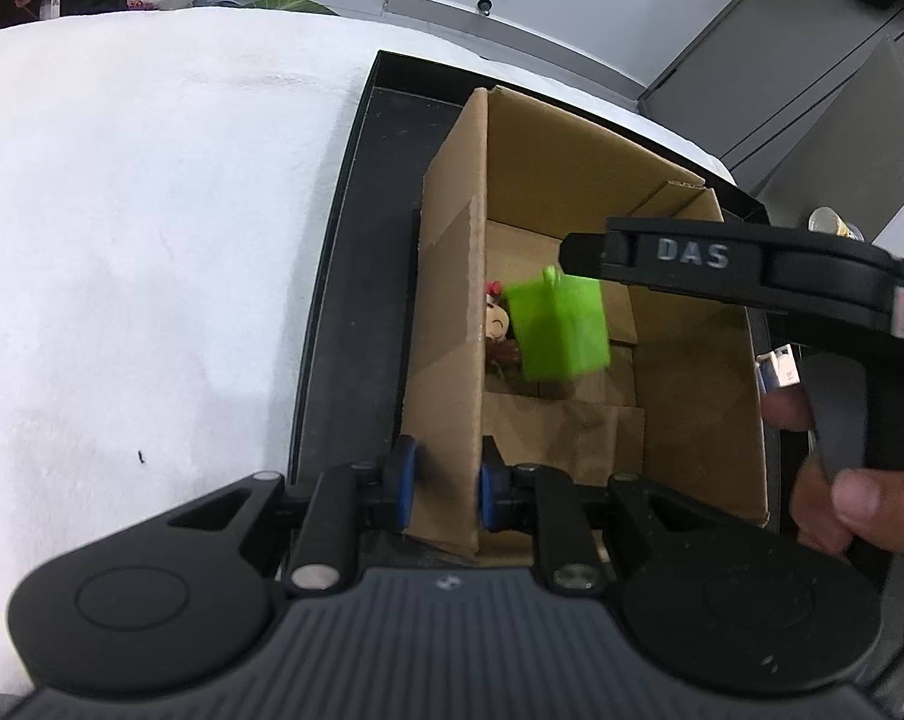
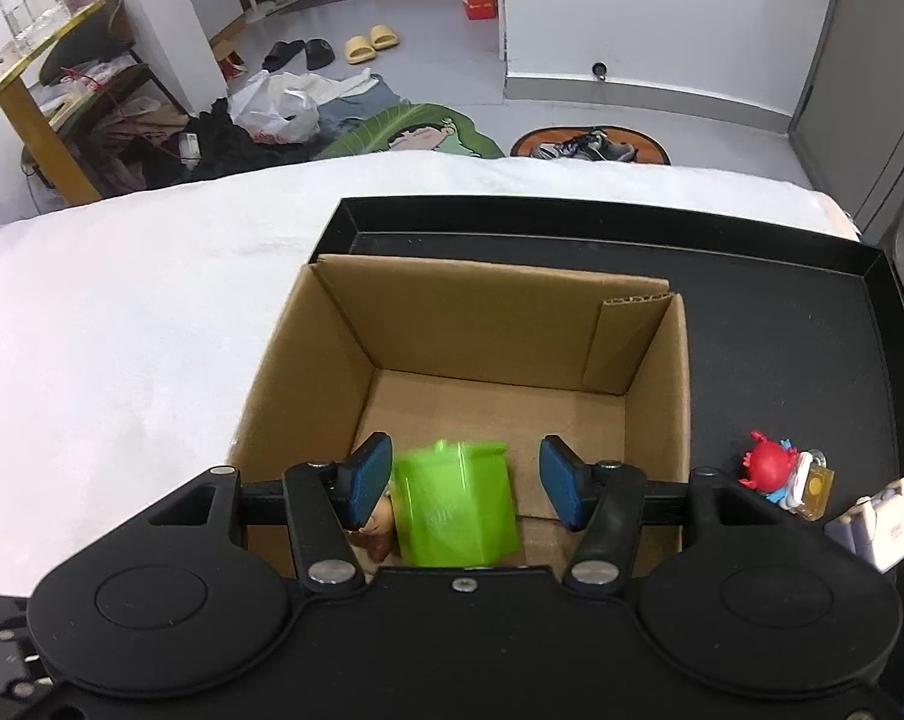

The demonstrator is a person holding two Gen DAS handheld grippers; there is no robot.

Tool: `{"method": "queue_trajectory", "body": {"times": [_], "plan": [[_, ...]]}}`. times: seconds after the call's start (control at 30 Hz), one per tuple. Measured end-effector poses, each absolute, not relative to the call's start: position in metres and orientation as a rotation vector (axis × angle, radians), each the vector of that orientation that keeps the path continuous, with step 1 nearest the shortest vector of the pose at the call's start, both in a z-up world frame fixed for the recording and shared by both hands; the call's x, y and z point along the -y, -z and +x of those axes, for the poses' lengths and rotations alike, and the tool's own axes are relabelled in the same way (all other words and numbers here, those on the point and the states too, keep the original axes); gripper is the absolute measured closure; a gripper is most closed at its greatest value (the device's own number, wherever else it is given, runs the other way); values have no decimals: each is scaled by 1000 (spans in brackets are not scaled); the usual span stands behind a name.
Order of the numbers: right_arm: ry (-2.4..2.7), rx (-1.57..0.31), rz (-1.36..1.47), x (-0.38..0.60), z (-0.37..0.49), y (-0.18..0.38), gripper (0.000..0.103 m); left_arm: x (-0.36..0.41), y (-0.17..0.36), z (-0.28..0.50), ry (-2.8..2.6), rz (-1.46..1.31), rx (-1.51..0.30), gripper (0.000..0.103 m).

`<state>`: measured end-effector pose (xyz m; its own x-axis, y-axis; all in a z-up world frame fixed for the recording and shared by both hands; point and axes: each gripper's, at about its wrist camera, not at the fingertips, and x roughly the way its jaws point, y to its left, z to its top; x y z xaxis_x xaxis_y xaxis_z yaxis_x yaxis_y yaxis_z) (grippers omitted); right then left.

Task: Organize rigid objects
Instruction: 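Lower the green cup into the box beside the doll and open the right gripper, then withdraw the right tool toward the pink pig figure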

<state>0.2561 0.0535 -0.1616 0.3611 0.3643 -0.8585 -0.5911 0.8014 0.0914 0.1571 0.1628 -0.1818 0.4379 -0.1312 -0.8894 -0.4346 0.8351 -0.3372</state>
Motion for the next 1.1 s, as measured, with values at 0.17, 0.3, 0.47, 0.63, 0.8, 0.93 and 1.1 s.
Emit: {"method": "queue_trajectory", "body": {"times": [0.17,0.3,0.47,0.63,0.8,0.93,1.1], "plan": [[-653,-993,-246,-42,250,142,42,-162,181,160,-208,-575,-1123,84],[-657,-981,-235,-30,249,127,39,-161,181,160,-211,-570,-1127,84],[-642,-970,-216,-9,251,108,22,-159,182,162,-215,-560,-1130,84],[-622,-960,-228,8,250,98,19,-157,182,162,-222,-551,-1134,84],[-608,-958,-249,25,251,95,18,-156,181,162,-228,-543,-1134,84],[-601,-966,-263,37,250,94,18,-155,180,160,-231,-545,-1133,84],[-592,-967,-284,55,249,96,18,-155,179,159,-231,-538,-1132,84]]}}
